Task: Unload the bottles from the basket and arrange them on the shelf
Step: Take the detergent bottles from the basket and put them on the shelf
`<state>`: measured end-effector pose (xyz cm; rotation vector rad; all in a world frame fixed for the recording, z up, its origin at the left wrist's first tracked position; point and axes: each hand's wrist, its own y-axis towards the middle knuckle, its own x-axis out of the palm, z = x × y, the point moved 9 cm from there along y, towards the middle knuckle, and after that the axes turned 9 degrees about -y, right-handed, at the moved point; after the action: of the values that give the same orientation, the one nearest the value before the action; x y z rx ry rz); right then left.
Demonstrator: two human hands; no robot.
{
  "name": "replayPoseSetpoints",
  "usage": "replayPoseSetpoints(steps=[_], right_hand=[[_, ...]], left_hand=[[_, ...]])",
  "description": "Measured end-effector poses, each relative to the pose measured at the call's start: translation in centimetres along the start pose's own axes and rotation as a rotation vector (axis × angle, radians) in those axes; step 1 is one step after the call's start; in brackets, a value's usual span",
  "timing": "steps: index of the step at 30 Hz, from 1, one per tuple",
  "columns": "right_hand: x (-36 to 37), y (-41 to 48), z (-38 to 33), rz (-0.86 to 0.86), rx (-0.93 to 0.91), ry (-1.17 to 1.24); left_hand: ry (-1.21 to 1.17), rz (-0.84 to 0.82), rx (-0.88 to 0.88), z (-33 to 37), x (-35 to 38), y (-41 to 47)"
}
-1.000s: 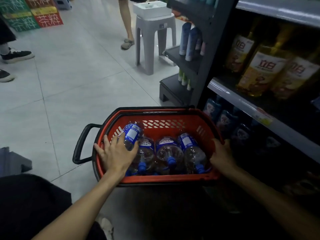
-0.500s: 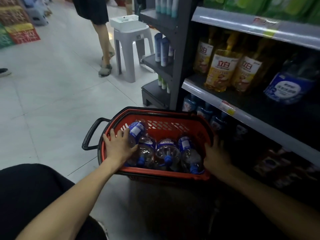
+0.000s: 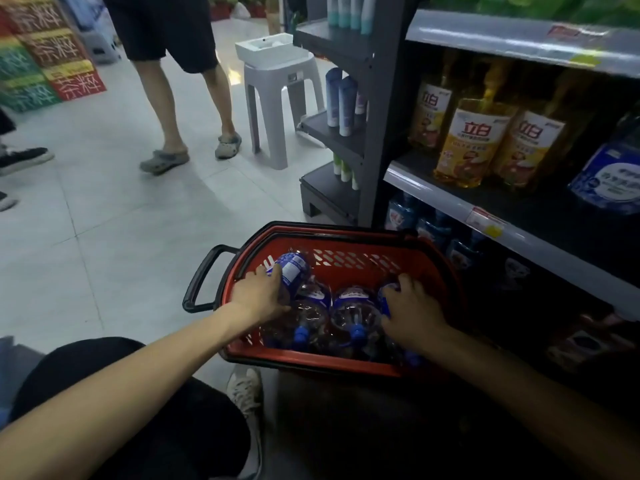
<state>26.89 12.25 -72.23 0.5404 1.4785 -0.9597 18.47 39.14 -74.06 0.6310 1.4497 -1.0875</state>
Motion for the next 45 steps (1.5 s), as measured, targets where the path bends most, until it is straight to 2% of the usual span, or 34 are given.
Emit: replayPoseSetpoints(steps=[7,11,16,21,23,25,29,32,34,37,40,43,45], right_hand=[[-0.6,1.5,-3.5,0.030,-0.195,-0.037],[-0.8,1.8,-5.4,0.061,-0.291,-0.076],[-1.5,2.3,-6.6,0.097,-0.334,-0.076],[-2.4,3.6,-6.8,0.063,-0.308,0.040],[-3.1,4.1,-6.7,0.088,-0.309,0.111],[-4.2,4.5,-6.7,0.139,-0.328,0.172],[-6.0,5.0,-7.1,0.234,-0.412,0.157],[-6.4,5.6,-7.1,0.215,-0.467,0.071],[-6.3,5.7,-6.1,0.166,-0.461,0.114],[-5.4,5.0,-4.3,0.128,-0.389,0.229],[-4.6,4.2,-3.0,0.212,-0.321,0.305],[-4.4,3.9,-1.0,0.282,-0.241,0.400],[-3.9,3.6,1.1,0.267,-0.132,0.504]], left_hand=[[0.030,0.011,-0.130,0.7,1.3,1.4],[-0.034,0.016,-0.123,0.5,0.4,1.4],[-0.410,-0.006,-0.258,-1.8,-2.1,0.8],[-1.036,-0.055,-0.413,-3.8,-2.5,0.4],[-1.122,-0.110,-0.430,-3.5,-2.5,0.3],[-1.116,-0.173,-0.357,-2.4,-3.0,0.2],[-1.041,-0.262,-0.074,1.9,-5.5,-0.4],[-0.925,-0.337,0.151,5.6,-7.3,-1.1],[-0.781,-0.356,0.279,7.7,-8.0,-1.3],[-0.532,-0.277,0.403,10.4,-9.0,-1.4],[-0.357,-0.229,0.501,12.8,-9.6,-1.9],[-0.185,0.014,0.657,14.9,-11.7,-2.8],[-0.146,0.209,0.746,16.2,-13.3,-4.0]])
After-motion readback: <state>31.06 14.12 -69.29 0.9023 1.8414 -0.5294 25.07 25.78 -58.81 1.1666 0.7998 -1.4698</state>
